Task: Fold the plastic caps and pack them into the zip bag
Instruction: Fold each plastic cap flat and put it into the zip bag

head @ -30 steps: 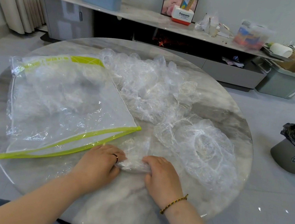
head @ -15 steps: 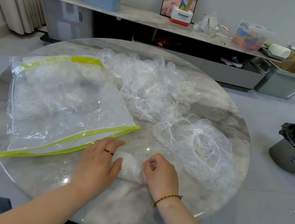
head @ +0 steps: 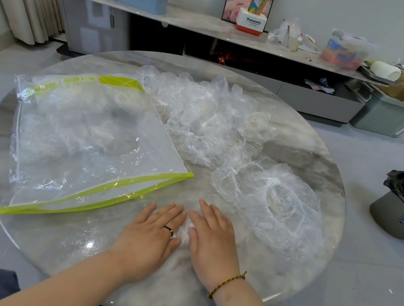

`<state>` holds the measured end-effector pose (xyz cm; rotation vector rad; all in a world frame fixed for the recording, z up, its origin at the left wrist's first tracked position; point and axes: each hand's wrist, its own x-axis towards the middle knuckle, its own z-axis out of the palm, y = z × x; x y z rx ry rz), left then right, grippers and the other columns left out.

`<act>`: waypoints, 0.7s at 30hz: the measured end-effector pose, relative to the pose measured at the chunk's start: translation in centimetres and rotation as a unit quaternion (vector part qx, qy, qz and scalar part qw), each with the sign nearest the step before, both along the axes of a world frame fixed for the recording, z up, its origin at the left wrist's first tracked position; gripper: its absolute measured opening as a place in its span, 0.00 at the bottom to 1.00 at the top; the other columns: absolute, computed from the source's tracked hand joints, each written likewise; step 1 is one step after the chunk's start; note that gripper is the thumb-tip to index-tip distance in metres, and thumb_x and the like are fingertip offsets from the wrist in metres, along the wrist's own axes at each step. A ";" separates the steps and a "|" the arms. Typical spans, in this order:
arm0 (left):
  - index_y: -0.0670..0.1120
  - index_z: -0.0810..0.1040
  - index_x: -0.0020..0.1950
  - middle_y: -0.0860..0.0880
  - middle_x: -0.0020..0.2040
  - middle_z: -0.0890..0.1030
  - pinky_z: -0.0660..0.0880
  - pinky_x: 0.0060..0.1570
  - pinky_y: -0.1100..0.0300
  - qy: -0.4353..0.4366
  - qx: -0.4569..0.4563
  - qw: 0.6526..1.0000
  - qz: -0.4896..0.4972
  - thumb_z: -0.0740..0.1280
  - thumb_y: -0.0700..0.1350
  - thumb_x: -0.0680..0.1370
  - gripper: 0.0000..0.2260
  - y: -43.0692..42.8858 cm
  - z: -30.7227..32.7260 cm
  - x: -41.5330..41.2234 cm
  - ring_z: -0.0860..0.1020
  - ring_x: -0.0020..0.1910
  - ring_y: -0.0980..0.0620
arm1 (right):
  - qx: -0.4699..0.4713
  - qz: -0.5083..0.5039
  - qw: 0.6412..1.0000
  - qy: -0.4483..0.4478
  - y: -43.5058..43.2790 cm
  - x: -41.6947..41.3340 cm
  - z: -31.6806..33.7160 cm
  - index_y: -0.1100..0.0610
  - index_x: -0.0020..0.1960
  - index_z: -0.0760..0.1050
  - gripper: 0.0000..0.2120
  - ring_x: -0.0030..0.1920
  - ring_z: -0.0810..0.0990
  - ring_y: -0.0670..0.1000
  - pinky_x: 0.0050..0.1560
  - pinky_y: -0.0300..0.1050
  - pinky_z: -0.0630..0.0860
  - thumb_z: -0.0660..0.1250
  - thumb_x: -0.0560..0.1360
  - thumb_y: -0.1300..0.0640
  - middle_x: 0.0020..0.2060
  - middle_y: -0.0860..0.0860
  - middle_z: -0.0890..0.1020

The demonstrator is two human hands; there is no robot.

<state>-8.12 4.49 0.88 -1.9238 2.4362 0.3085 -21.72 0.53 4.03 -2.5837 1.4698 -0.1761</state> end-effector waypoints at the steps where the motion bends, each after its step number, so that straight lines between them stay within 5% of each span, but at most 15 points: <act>1: 0.46 0.83 0.52 0.51 0.54 0.82 0.52 0.65 0.60 -0.006 -0.003 1.000 0.000 0.36 0.52 0.82 0.34 -0.1 0.0 0.0 0.81 0.53 0.55 | 0.020 -0.003 0.999 0.025 -0.2 0.0 0.0 0.48 0.42 0.83 0.19 0.48 0.83 0.48 0.49 0.42 0.76 0.52 0.68 0.51 0.49 0.47 0.84; 3: 0.45 0.80 0.58 0.51 0.61 0.78 0.53 0.65 0.60 -0.015 -0.007 0.999 0.027 0.30 0.57 0.79 0.39 -0.3 1.3 -0.2 0.77 0.59 0.58 | 0.030 -0.008 0.999 0.043 -0.4 0.0 -0.4 0.48 0.41 0.83 0.20 0.46 0.84 0.47 0.41 0.43 0.80 0.52 0.67 0.50 0.47 0.46 0.84; 6: 0.49 0.59 0.75 0.59 0.74 0.54 0.43 0.68 0.67 0.068 -0.046 0.995 0.063 0.19 0.69 0.60 0.54 -1.0 1.6 -0.1 0.53 0.73 0.62 | 0.014 -0.006 0.999 0.052 -0.5 -0.3 -1.1 0.47 0.43 0.83 0.20 0.46 0.84 0.47 0.41 0.43 0.80 0.52 0.68 0.49 0.47 0.45 0.84; 9: 0.51 0.68 0.70 0.56 0.70 0.67 0.56 0.65 0.68 0.155 -0.059 0.981 0.104 0.39 0.65 0.71 0.35 -1.5 2.3 0.2 0.63 0.70 0.57 | -0.007 -0.022 1.000 0.012 -0.7 -0.5 -0.8 0.49 0.45 0.82 0.18 0.45 0.84 0.49 0.41 0.43 0.79 0.55 0.67 0.48 0.46 0.48 0.84; 11: 0.50 0.66 0.71 0.56 0.69 0.68 0.58 0.64 0.69 0.160 -0.061 0.977 0.129 0.56 0.53 0.79 0.20 -1.6 2.6 0.4 0.64 0.69 0.56 | -0.026 -0.056 0.997 -0.038 -0.7 -0.8 -0.3 0.54 0.51 0.79 0.18 0.46 0.83 0.53 0.44 0.45 0.79 0.63 0.65 0.48 0.48 0.51 0.83; 14: 0.49 0.66 0.69 0.52 0.64 0.73 0.64 0.55 0.69 0.202 -0.023 0.960 0.195 0.64 0.46 0.77 0.20 -1.6 2.4 0.6 0.70 0.63 0.56 | 0.006 -0.125 0.992 -0.026 -1.4 -1.2 1.1 0.55 0.66 0.66 0.22 0.62 0.71 0.52 0.60 0.44 0.65 0.61 0.76 0.46 0.60 0.49 0.72; 17: 0.47 0.72 0.62 0.54 0.44 0.75 0.64 0.36 0.67 0.235 0.020 0.939 0.251 0.67 0.45 0.75 0.16 -1.6 3.2 0.8 0.73 0.47 0.53 | 0.084 -0.155 0.984 -0.039 -1.6 -1.7 1.9 0.53 0.57 0.72 0.17 0.60 0.70 0.51 0.58 0.43 0.64 0.57 0.77 0.42 0.57 0.48 0.76; 21: 0.50 0.72 0.42 0.56 0.33 0.70 0.65 0.30 0.71 0.329 -0.003 0.896 0.297 0.70 0.42 0.73 0.08 -1.4 3.6 0.7 0.70 0.33 0.57 | 0.208 -0.178 0.954 -0.122 -1.2 -1.3 2.3 0.53 0.37 0.70 0.15 0.48 0.74 0.51 0.49 0.42 0.69 0.59 0.77 0.44 0.37 0.46 0.76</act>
